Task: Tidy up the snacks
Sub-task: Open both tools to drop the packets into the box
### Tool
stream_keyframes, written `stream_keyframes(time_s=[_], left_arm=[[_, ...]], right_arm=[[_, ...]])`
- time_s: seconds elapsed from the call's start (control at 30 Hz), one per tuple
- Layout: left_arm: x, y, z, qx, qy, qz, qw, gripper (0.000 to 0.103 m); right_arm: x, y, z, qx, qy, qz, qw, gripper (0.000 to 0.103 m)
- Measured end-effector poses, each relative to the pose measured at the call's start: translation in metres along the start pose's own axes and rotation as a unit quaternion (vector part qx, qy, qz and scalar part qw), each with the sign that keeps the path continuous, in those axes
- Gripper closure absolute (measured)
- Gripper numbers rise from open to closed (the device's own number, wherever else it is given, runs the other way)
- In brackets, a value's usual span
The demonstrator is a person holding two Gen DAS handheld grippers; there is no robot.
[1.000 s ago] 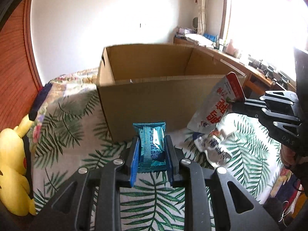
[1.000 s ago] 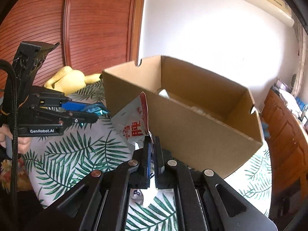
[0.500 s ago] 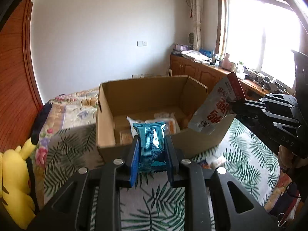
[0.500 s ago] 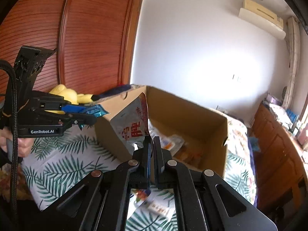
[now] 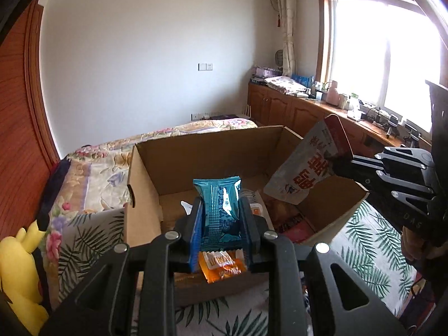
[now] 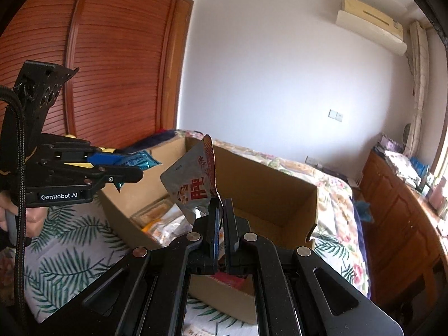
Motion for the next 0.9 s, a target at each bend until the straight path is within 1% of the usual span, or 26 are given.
stream_keyframes(time_s=[0.2, 0.37, 0.53, 0.67, 0.73, 0.77, 0.83, 0.9], left_arm=[[-0.008, 0.003, -0.027, 0.004, 0.018, 0.004, 0.9998, 0.081], [-0.011, 0.002, -0.042, 0.006, 0.032, 0.007, 0.9994, 0.081], [-0.014, -0.001, -0.05, 0.007, 0.037, 0.01, 0.9992, 0.08], [-0.014, 0.0, -0.053, 0.011, 0.04, 0.011, 0.9991, 0.077], [-0.014, 0.002, -0.052, 0.01, 0.041, 0.016, 0.999, 0.07], [-0.014, 0.002, -0.052, 0.009, 0.041, 0.02, 0.9989, 0.063], [-0.014, 0.003, -0.05, 0.004, 0.041, 0.024, 0.9989, 0.06], [-0.015, 0.002, -0.048, 0.003, 0.041, 0.027, 0.9988, 0.055]], right_arm=[[-0.017, -0.012, -0.021, -0.003, 0.018, -0.011, 1.0, 0.103], [-0.028, -0.018, -0.031, -0.002, 0.031, -0.02, 0.999, 0.103], [-0.034, -0.018, -0.036, -0.001, 0.039, -0.024, 0.999, 0.103], [-0.037, -0.017, -0.041, 0.003, 0.046, -0.029, 0.999, 0.102], [-0.038, -0.017, -0.042, 0.004, 0.05, -0.033, 0.998, 0.099], [-0.038, -0.017, -0.043, 0.005, 0.052, -0.035, 0.998, 0.099], [-0.039, -0.018, -0.042, 0.009, 0.048, -0.043, 0.998, 0.099], [-0.039, -0.019, -0.04, 0.014, 0.047, -0.05, 0.998, 0.097]])
Point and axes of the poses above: each gripper's, at about its wrist camera, not at the fingertips, and z roughly against the way its jaws point, y to its left, x to its top, the point moved 6 cm from there along -z, roughly the way its jaws point, and after that the axes turned 3 degrees about -y, right-handed, at the moved point
